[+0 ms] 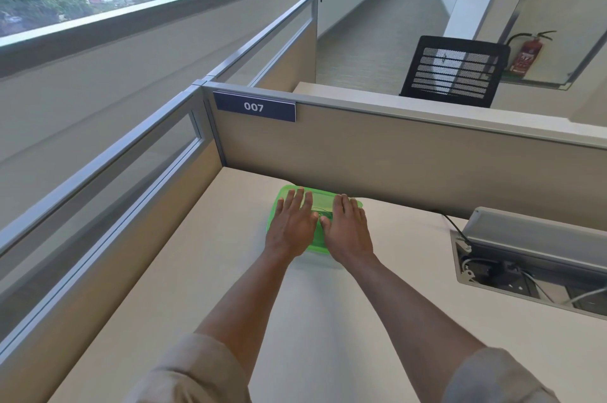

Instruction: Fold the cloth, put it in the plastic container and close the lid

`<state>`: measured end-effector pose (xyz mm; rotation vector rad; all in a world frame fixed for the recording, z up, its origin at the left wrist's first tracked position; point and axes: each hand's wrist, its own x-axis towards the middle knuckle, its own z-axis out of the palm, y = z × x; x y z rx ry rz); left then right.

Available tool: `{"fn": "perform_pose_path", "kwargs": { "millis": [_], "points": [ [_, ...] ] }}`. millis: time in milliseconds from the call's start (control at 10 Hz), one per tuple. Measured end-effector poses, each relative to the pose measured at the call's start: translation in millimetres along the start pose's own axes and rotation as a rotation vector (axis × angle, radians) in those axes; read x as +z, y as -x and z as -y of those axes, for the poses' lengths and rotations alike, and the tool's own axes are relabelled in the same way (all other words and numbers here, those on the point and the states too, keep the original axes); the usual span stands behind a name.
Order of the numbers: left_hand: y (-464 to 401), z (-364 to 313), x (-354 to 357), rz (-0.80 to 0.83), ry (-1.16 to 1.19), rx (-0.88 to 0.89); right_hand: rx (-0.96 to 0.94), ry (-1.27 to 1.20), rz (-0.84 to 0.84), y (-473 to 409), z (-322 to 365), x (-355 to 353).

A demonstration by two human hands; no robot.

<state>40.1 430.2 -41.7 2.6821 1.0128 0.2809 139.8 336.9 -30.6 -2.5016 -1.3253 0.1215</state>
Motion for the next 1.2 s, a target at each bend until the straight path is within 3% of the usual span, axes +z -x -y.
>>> {"fn": "perform_pose_path", "kwargs": {
  "millis": [200, 800, 1200],
  "points": [
    [-0.9, 2.2, 8.3, 0.039, -0.043, 0.014, -0.038, -0.008, 0.078, 0.0, -5.0, 11.3],
    [2.1, 1.2, 13.8, 0.040, -0.105, 0.011, -0.060, 0.066, 0.032, 6.1, -4.8, 20.8],
    [-0.5, -35.5, -38.5, -0.158, -0.052, 0.053, -0.100, 0.098, -0.152, 3.4, -7.6, -41.3]
  ]
}}
